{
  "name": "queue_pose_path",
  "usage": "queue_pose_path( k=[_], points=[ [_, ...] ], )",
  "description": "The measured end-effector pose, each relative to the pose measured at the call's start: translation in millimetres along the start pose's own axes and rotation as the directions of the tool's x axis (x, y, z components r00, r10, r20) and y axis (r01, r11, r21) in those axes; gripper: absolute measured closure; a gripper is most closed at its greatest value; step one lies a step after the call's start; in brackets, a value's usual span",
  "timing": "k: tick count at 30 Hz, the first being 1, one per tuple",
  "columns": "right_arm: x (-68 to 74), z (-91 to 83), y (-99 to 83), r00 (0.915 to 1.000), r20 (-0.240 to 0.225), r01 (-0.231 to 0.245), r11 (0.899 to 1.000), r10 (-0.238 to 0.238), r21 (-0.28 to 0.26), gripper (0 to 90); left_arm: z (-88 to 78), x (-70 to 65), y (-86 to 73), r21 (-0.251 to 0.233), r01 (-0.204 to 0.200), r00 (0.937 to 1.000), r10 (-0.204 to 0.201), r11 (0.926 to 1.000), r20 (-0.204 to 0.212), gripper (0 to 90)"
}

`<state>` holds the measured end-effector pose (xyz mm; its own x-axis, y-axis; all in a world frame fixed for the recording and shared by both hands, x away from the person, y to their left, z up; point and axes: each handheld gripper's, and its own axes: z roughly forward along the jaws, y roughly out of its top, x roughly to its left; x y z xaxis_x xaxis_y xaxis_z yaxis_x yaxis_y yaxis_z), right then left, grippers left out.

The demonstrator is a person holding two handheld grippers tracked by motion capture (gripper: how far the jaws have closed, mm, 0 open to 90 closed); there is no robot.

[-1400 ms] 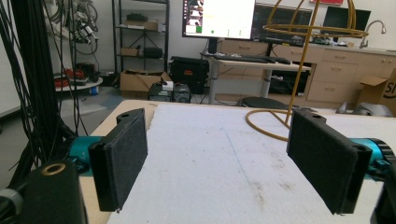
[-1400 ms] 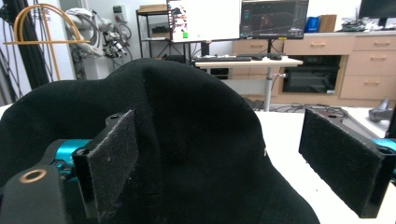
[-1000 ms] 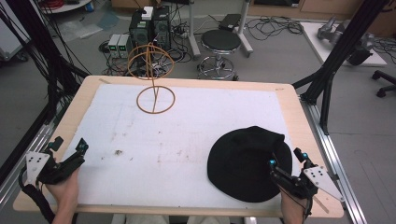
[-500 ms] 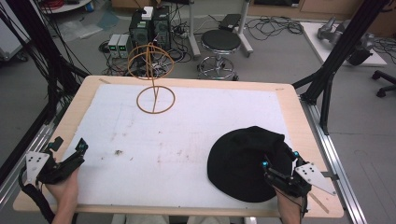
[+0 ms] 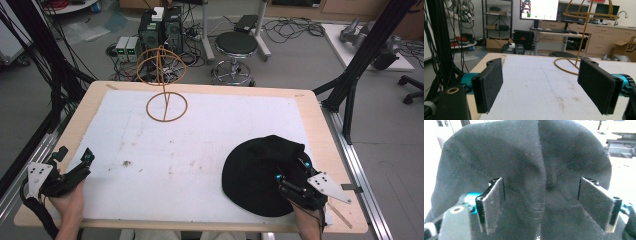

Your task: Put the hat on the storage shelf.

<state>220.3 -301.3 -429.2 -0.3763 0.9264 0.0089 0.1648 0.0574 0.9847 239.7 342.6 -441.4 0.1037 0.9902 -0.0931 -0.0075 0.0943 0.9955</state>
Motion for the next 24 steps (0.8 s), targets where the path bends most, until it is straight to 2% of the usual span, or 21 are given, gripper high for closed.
queue_pose_path(
  k=[5, 6, 8, 9, 10, 11, 12, 13, 14, 15, 17, 20, 24],
  points=[
    [2.3, 0.9, -0.5, 0.9997, -0.021, 0.016, 1.000, -0.016, 0.008, 30.8, 0.3, 0.2, -0.3, 0.003, -0.001, 1.0000, 0.001, 1.0000, -0.003, 20.9],
    [3.0, 0.2, -0.2, 0.9996, -0.030, 0.003, 1.000, -0.003, 0.000, 36.6, 0.6, 0.1, -0.6, 0.003, 0.001, 1.0000, -0.001, 1.0000, -0.002, 20.9],
    [3.3, -0.5, 0.0, 0.9995, -0.031, -0.002, 1.000, 0.001, -0.007, 40.1, 0.8, 0.4, -0.7, 0.009, 0.002, 1.0000, -0.002, 1.0000, 0.001, 21.0],
    [4.1, -1.7, 0.6, 0.9994, -0.029, -0.017, 1.000, 0.017, -0.003, 43.8, 1.1, 0.4, -0.9, 0.008, 0.003, 1.0000, -0.003, 1.0000, 0.001, 21.0],
    [4.5, -2.5, 1.4, 0.9993, -0.021, -0.029, 0.999, 0.029, 0.015, 53.3, 1.1, 0.4, -1.0, 0.009, 0.003, 1.0000, -0.003, 1.0000, 0.002, 21.0],
    [4.5, -2.5, 1.4, 0.9993, -0.021, -0.029, 0.999, 0.029, 0.015, 53.3, 1.2, 0.4, -1.0, 0.009, 0.004, 1.0000, -0.004, 1.0000, 0.002, 21.0],
    [5.1, -2.5, 2.3, 0.9990, -0.026, -0.035, 0.999, 0.036, 0.041, 61.6, 1.1, 0.4, -0.9, 0.010, 0.004, 1.0000, -0.004, 0.9999, 0.003, 20.9],
    [5.1, -2.5, 2.3, 0.9990, -0.026, -0.035, 0.999, 0.036, 0.041, 61.6, 1.0, 0.4, -0.9, 0.009, 0.003, 1.0000, -0.003, 1.0000, 0.002, 21.0],
    [5.8, -2.3, 2.8, 0.9990, -0.026, -0.036, 0.998, 0.037, 0.053, 66.8, 1.0, 0.2, -0.8, 0.008, 0.004, 1.0000, -0.004, 1.0000, 0.002, 21.0],
    [7.2, -1.4, 3.5, 0.9989, -0.034, -0.028, 0.997, 0.031, 0.069, 76.5, 0.8, 0.5, -0.8, 0.010, 0.002, 1.0000, -0.002, 1.0000, 0.002, 20.9],
    [8.2, -1.2, 3.7, 0.9992, -0.027, -0.026, 0.997, 0.028, 0.073, 79.9, 0.7, 0.5, -0.8, 0.008, 0.004, 1.0000, -0.004, 1.0000, 0.003, 21.0],
    [6.9, -1.4, 4.7, 0.9985, -0.040, -0.034, 0.995, 0.038, 0.094, 84.8, 0.6, 0.7, -0.8, 0.000, 0.016, 0.9998, -0.016, 0.9999, 0.014, 20.9],
    [7.6, -1.2, 5.1, 0.9985, -0.034, -0.038, 0.995, 0.041, 0.098, 85.2, 0.3, 1.3, -0.6, -0.003, 0.018, 0.9997, -0.018, 0.9998, 0.016, 21.0]
  ],
)
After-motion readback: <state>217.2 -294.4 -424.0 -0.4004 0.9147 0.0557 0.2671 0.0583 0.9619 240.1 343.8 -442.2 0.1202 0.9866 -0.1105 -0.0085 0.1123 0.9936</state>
